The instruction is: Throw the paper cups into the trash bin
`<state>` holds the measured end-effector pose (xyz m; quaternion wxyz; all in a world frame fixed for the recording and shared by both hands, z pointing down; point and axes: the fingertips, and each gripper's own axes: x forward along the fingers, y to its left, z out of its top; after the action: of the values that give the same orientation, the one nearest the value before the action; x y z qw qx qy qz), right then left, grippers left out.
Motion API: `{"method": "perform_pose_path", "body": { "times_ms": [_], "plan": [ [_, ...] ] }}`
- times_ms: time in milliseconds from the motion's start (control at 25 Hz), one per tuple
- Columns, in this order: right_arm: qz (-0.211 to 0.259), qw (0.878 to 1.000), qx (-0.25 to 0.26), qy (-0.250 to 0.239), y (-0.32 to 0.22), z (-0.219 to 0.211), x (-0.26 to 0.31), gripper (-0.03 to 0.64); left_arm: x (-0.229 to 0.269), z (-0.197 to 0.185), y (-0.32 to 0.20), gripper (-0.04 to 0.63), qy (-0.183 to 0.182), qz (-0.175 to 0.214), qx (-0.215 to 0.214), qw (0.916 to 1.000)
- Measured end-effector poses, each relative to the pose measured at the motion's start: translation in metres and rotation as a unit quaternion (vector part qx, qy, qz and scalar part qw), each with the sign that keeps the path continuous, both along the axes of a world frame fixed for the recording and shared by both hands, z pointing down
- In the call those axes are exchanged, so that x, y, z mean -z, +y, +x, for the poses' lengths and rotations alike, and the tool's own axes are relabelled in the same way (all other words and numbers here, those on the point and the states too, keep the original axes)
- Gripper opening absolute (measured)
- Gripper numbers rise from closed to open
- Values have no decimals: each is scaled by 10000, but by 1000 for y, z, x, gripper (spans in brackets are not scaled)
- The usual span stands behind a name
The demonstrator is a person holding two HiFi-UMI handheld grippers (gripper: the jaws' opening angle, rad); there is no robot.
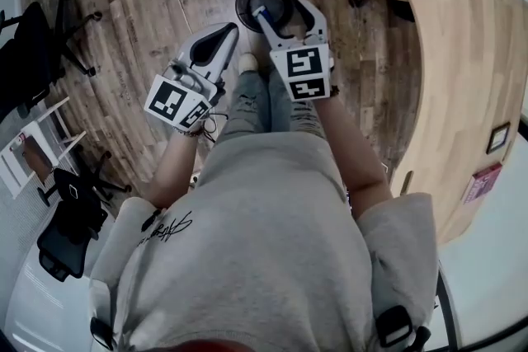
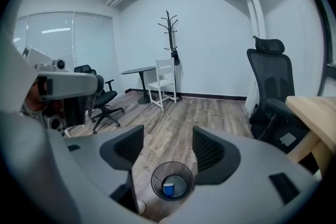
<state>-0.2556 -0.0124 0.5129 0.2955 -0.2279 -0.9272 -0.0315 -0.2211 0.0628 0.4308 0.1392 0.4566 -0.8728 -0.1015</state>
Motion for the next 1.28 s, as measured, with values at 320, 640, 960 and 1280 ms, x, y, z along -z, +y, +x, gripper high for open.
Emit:
{"method": "perform_pose_path", "body": {
  "times_ms": [320, 640, 960, 1280],
  "plan": [
    [-118, 9994, 91, -313, 9, 4, 42, 288, 29, -1, 5, 3, -152, -8, -3, 9999],
    [-328, 9966, 185, -729, 12, 8, 91, 288, 64, 1, 4, 3, -367, 36, -21, 9993],
    [-411, 9926, 245, -1116, 8, 11, 129, 288, 96, -1, 2, 3, -634, 83, -10, 9980],
    [-556, 9881, 250, -1412, 2, 14, 164, 288, 124, 6, -3, 3, -830, 103, -113, 9964]
  ]
}}
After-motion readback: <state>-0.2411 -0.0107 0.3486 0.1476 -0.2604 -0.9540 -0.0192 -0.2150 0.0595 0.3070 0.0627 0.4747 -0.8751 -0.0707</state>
